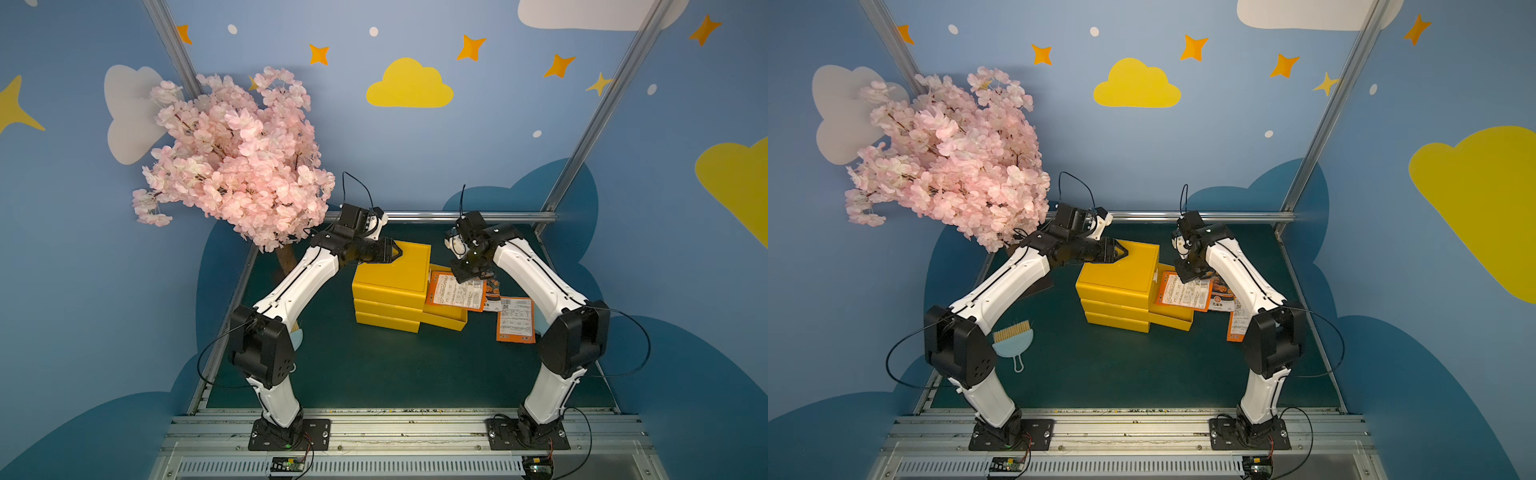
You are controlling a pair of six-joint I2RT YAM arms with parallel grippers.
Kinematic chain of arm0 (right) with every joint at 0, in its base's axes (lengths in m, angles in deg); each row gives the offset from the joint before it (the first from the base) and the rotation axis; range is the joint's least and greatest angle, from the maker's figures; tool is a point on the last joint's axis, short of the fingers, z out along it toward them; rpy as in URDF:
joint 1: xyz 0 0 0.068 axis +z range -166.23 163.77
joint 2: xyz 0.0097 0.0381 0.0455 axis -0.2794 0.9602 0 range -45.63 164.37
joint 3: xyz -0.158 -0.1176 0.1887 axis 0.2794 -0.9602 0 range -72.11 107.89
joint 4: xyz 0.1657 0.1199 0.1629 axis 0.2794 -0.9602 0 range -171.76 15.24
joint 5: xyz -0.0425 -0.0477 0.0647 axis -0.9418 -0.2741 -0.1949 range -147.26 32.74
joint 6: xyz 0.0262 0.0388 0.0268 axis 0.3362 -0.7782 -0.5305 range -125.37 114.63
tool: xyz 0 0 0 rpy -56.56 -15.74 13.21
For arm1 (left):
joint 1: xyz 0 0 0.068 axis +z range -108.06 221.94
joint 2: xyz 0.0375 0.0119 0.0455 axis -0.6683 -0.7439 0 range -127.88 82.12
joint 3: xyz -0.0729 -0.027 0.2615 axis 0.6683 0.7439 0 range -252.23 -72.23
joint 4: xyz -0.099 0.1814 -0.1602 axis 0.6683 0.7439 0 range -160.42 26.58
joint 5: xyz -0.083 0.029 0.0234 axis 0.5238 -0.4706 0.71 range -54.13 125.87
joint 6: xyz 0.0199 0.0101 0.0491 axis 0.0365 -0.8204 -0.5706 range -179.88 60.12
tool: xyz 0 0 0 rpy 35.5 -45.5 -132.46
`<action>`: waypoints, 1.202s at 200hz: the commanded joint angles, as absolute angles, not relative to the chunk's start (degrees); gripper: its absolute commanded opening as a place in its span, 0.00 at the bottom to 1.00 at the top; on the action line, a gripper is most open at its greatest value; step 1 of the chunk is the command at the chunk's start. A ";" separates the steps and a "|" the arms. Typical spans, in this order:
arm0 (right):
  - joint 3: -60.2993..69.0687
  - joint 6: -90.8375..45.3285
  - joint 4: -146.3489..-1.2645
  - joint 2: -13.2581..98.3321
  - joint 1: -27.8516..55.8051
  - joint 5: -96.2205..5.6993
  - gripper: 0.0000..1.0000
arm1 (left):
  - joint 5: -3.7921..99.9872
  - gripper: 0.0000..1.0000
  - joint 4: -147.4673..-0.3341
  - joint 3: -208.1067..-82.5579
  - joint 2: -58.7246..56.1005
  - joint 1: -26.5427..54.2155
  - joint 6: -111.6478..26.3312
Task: Take the seed bags out of the drawer
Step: Pick up the seed packet from the drawer, then place the seed packet at the center of the board.
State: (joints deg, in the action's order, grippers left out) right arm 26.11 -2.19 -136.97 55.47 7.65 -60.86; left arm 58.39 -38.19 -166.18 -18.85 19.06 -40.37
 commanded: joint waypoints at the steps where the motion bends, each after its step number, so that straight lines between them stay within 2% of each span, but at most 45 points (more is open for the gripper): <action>1: 22.66 -5.05 -132.41 47.62 3.91 -58.16 0.00 | 55.21 0.52 -25.42 -161.90 -24.27 19.17 -39.80; 51: 12.54 -15.18 -123.55 35.64 -8.96 -54.58 0.00 | 55.55 0.52 -25.63 -162.01 -24.23 19.06 -39.83; 99: -1.22 -26.97 -109.39 33.73 -22.49 -50.86 0.00 | 55.64 0.52 -25.64 -162.14 -24.07 18.75 -39.76; 130: -2.75 -29.79 -107.13 40.22 -24.59 -50.74 0.00 | 55.85 0.52 -25.43 -162.31 -24.30 18.65 -39.87; 149: 0.47 -26.33 -110.04 46.89 -25.33 -45.01 0.00 | 55.76 0.52 -25.33 -162.40 -24.32 18.64 -39.93; 175: 0.51 -26.92 -107.77 53.33 -25.34 -43.72 0.00 | 55.51 0.52 -25.15 -162.38 -24.34 18.69 -39.93; 228: -2.26 -27.87 -103.10 56.37 -24.77 -43.96 0.00 | 55.38 0.52 -25.16 -161.99 -24.36 18.64 -39.88; 240: -2.83 -27.87 -102.95 56.18 -24.76 -44.05 0.13 | 55.31 0.52 -25.15 -161.97 -24.42 18.64 -39.85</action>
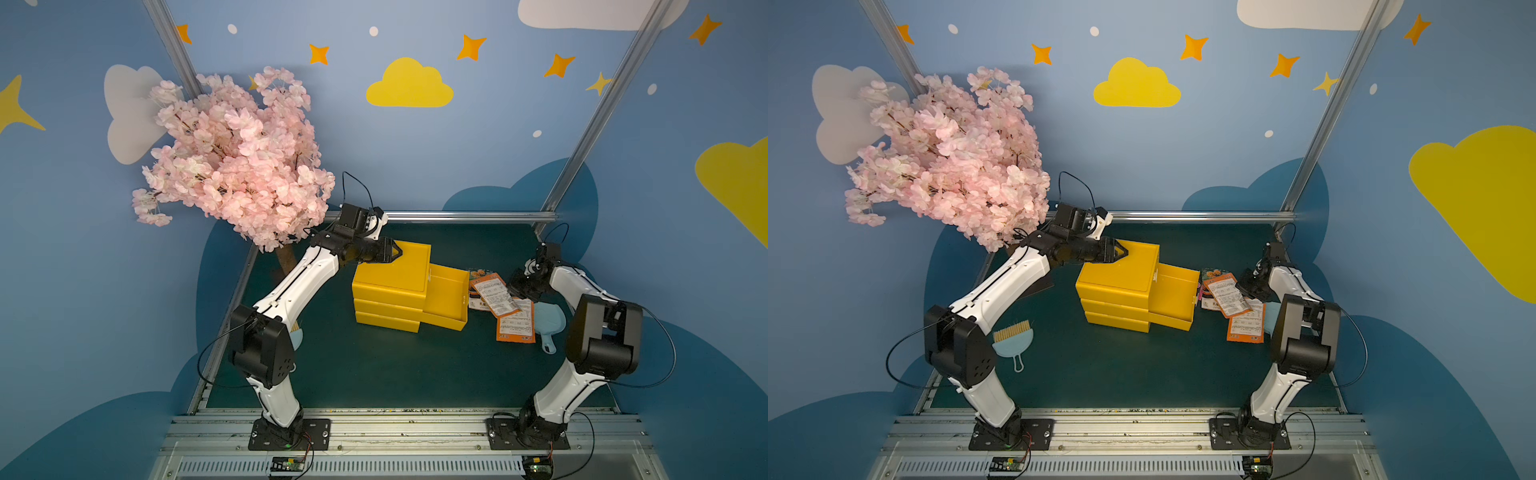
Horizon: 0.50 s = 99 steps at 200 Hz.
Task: Take the seed bags out of the drawer
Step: Place the seed packet at the center of the board.
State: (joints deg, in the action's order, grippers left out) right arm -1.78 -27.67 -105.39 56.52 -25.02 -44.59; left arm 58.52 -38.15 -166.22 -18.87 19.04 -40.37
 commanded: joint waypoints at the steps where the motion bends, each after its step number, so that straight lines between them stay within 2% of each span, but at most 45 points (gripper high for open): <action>1: -2.88 -27.83 -102.92 56.12 -24.76 -44.06 0.14 | 55.21 0.52 -25.11 -161.97 -24.41 18.64 -39.80; 17: -3.86 -27.69 -102.80 55.18 -24.66 -44.31 0.28 | 55.31 0.52 -25.14 -161.88 -24.44 18.64 -39.80; 31: -4.97 -27.47 -102.62 53.82 -24.47 -44.43 0.35 | 55.29 0.52 -25.21 -161.80 -24.41 18.57 -39.66; 62: -6.89 -25.39 -104.02 49.61 -21.77 -44.05 0.38 | 55.13 0.52 -25.33 -161.67 -24.24 18.40 -39.66; 99: -8.69 -24.26 -106.39 43.90 -14.16 -44.86 0.51 | 55.12 0.52 -25.58 -161.29 -23.85 18.29 -39.51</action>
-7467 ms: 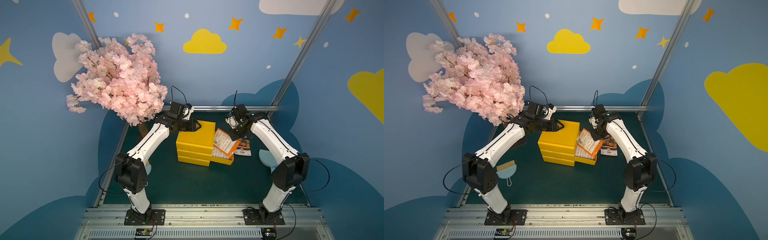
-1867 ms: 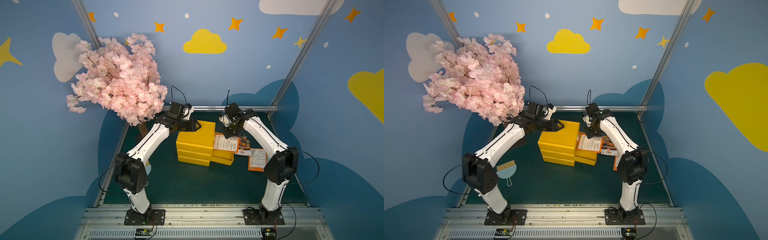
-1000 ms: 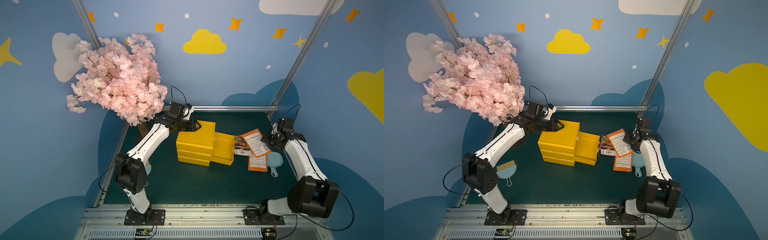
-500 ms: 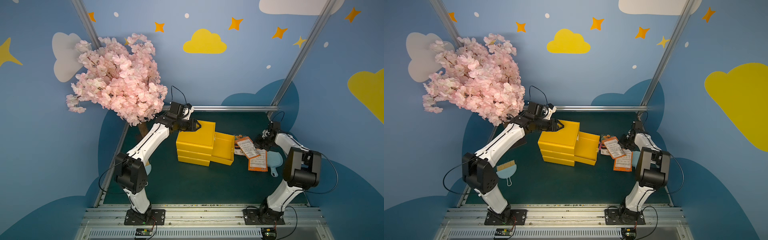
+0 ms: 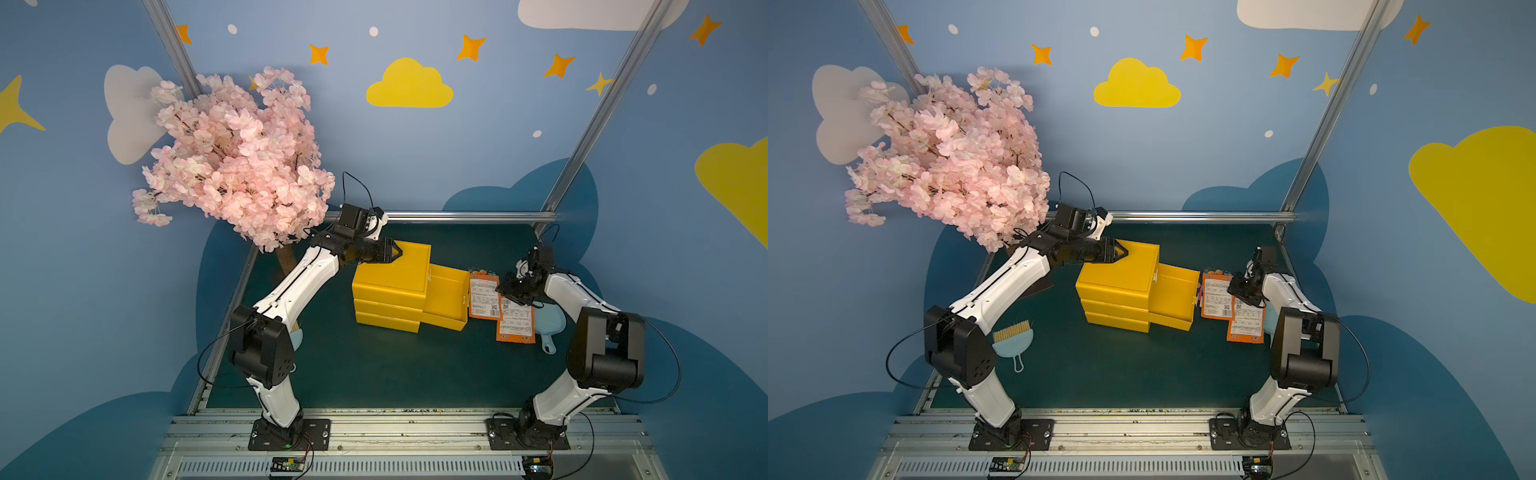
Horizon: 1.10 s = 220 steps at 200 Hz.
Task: Take the seed bags out of the drawer
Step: Place the seed packet at the center of the board, then close the drawer of the storage box.
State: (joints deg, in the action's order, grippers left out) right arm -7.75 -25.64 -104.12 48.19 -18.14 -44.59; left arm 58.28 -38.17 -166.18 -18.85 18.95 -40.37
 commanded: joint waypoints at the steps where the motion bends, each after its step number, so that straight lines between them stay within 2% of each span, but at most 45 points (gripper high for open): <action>1: -8.71 -24.26 -106.40 43.79 -13.96 -44.86 0.51 | 55.12 0.52 -25.59 -161.23 -23.86 18.29 -39.50; 26: -8.75 -25.45 -106.85 42.36 -10.44 -44.79 0.55 | 55.31 0.52 -25.76 -160.77 -23.62 18.20 -39.42; 64: -6.85 -26.68 -107.16 44.30 -6.99 -43.44 0.55 | 55.14 0.52 -25.94 -159.99 -22.98 18.12 -39.41; 220: -2.83 -38.94 -93.43 54.04 1.10 -25.23 0.55 | 55.17 0.52 -26.82 -157.84 -22.06 17.94 -39.16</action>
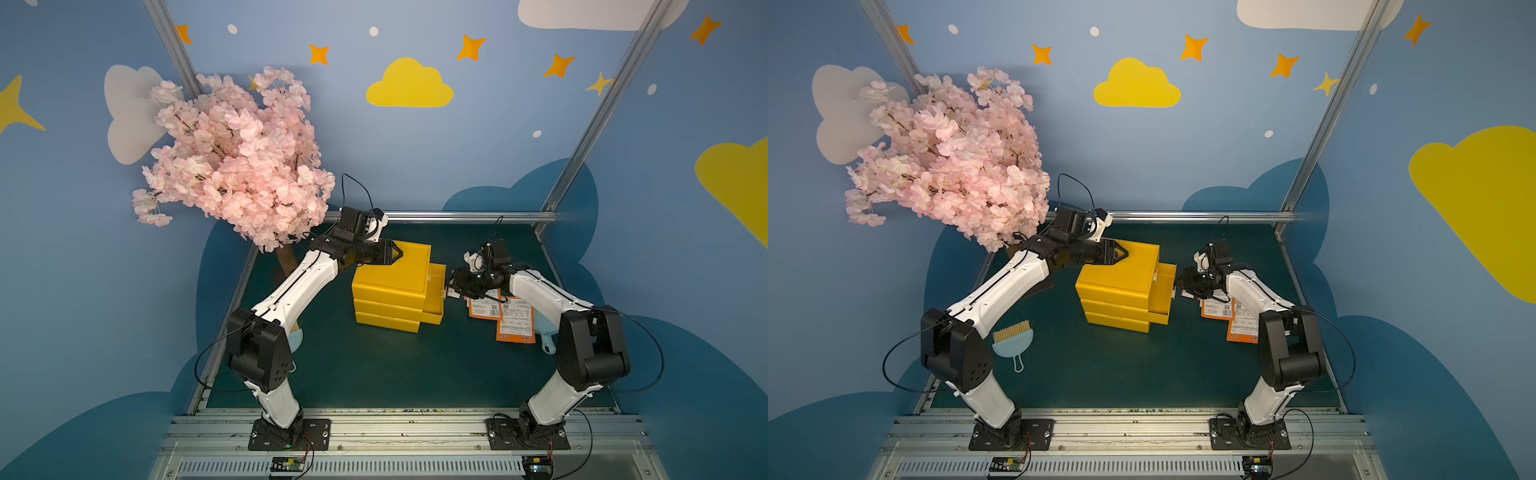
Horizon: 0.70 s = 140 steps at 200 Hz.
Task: Take the seed bags out of the drawer
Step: Close the drawer of the storage box.
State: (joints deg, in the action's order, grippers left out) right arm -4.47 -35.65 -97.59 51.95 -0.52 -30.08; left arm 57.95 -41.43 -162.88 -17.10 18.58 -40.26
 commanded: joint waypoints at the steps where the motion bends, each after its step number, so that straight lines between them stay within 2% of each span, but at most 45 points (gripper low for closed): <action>1: -2.84 -38.99 -93.32 54.13 1.18 -25.12 0.55 | 55.14 0.52 -26.78 -157.84 -22.04 17.94 -39.15; 67: -2.19 -43.55 -86.69 58.67 6.57 -21.95 0.53 | 54.79 0.52 -26.82 -157.04 -21.61 18.03 -39.35; 140: -7.92 -41.97 -86.40 57.82 6.07 -24.93 0.52 | 54.67 0.52 -26.88 -156.43 -21.42 17.99 -39.43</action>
